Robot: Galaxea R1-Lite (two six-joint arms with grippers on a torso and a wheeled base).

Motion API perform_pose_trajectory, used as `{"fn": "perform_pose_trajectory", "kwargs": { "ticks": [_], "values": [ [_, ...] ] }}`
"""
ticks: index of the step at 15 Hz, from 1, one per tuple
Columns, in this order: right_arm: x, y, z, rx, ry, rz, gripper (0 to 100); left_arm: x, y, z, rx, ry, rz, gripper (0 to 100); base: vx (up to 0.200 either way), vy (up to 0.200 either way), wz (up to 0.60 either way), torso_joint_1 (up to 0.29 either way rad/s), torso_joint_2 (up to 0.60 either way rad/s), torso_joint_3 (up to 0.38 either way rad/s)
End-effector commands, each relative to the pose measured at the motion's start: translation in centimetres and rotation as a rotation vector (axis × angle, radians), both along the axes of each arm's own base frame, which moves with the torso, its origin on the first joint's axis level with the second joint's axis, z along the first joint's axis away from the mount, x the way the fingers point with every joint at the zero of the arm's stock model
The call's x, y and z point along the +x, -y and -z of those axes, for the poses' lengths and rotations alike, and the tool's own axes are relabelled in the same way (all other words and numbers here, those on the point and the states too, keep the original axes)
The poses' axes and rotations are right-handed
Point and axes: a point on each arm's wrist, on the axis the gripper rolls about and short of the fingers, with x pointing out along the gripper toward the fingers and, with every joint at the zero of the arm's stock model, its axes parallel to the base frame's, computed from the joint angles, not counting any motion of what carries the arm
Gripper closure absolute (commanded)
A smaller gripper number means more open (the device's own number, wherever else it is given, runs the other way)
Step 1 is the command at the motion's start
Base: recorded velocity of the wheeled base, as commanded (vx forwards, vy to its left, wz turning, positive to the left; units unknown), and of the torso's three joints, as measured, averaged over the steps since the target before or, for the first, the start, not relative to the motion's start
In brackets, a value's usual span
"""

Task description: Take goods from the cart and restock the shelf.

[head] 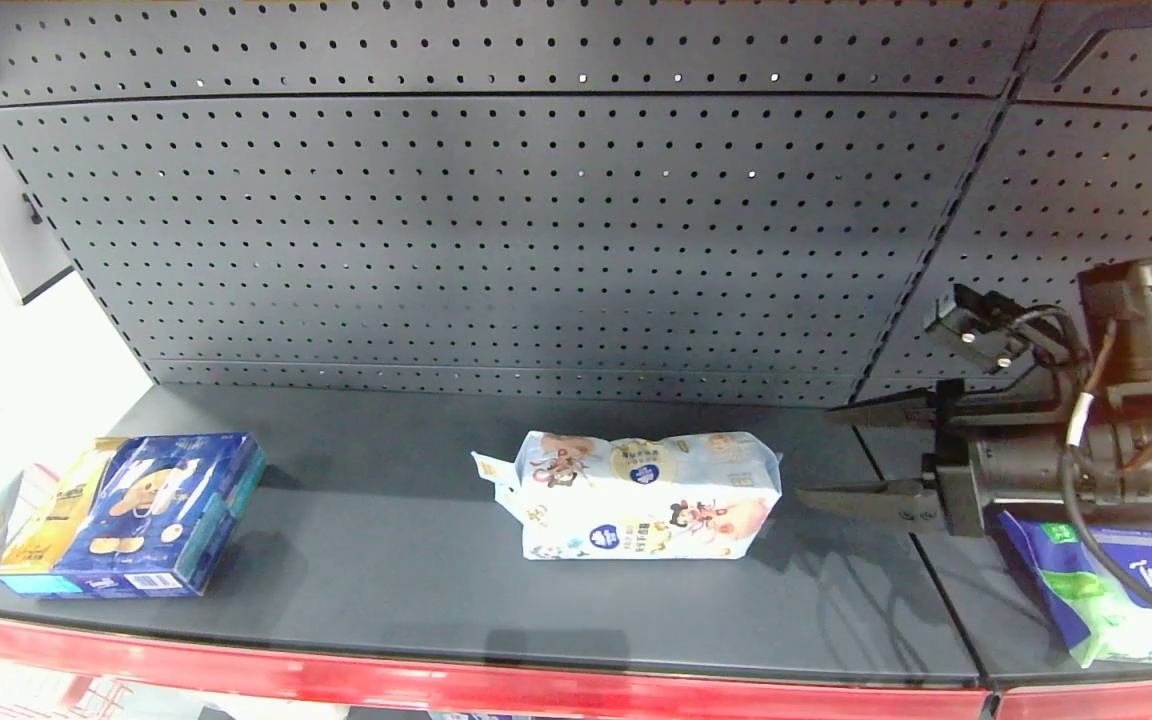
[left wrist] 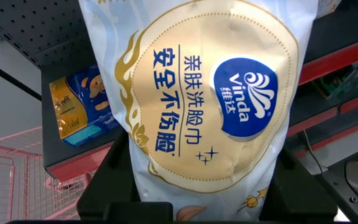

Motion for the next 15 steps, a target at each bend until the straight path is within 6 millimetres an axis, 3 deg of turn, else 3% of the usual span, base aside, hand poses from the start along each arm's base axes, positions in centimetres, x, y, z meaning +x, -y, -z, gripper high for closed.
{"fn": "perform_pose_trajectory", "kwargs": {
  "ticks": [1,9,15],
  "values": [
    [2.6,-0.8,1.7,-0.007,-0.049,-0.038,0,-0.5,-0.2,0.1,-0.007,0.021,-0.003,100,0.000,0.000,0.00,0.000,0.00,0.000],
    [3.2,-1.8,2.4,-0.043,0.007,-0.144,0,-0.4,-0.1,0.1,-0.003,0.017,-0.006,100,0.000,0.000,0.00,0.000,0.00,0.000],
    [5.0,-2.4,3.8,-0.090,0.037,-0.187,0,-0.5,-0.2,0.1,-0.005,0.023,-0.007,100,0.000,0.000,0.00,0.000,0.00,0.000]
  ]
}}
